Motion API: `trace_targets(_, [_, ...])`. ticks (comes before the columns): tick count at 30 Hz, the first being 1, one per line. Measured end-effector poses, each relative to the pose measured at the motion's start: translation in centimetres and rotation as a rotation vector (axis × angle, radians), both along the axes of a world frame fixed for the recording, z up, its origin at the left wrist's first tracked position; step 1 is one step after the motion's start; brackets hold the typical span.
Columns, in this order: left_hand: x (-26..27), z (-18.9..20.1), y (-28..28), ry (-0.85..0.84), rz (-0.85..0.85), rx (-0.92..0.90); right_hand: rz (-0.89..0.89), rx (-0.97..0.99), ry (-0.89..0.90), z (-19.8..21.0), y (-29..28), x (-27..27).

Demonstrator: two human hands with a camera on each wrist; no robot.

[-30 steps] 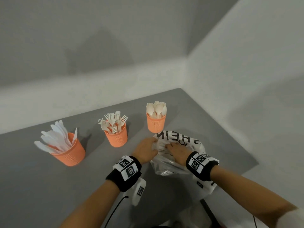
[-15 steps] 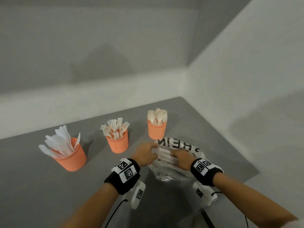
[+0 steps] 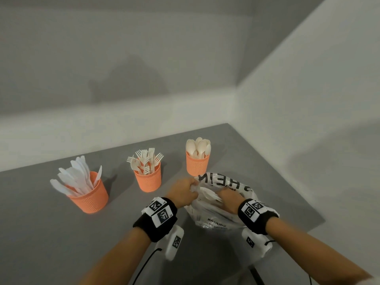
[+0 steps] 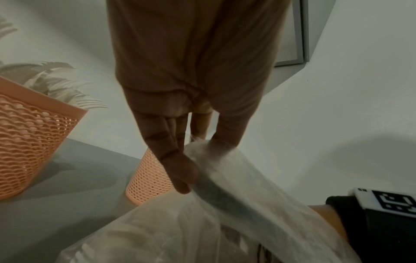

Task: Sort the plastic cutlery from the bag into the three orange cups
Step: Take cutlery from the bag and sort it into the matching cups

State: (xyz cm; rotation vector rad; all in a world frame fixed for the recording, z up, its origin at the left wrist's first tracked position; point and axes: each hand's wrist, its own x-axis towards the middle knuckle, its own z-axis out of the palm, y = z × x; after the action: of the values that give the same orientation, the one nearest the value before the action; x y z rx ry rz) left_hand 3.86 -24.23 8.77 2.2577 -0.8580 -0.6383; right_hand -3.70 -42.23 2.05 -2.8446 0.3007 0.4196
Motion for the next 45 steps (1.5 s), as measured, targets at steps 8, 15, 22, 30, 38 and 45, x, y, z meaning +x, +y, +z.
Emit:
trace_targets(8, [0.4,-0.3,0.2,0.041,0.026,0.022,0.021,0.217,-0.072,1.9,0.3,-0.6])
trace_targets(15, [0.7,-0.6,-0.2,0.061,0.053,0.019,-0.155,0.427,-0.154,2.6,0.2,-0.8])
trace_targets(22, [1.1,-1.1,0.3,0.165,0.027,0.021,-0.273,0.922,-0.433,5.1,1.6,0.2])
trace_targets(30, [1.7,-0.3,2.6,0.334,0.329,-0.449,-0.538,1.364,-0.646,11.1,4.0,5.0])
trace_targets(38, [1.5,1.3,6.2,1.036,0.497,-0.71,-0.608,1.496,-0.644,11.1,12.2,9.6])
trace_targets(45, [1.5,1.0,9.0,0.66,0.392,-0.477,-0.603,1.636,-0.356,9.6,15.9,11.4])
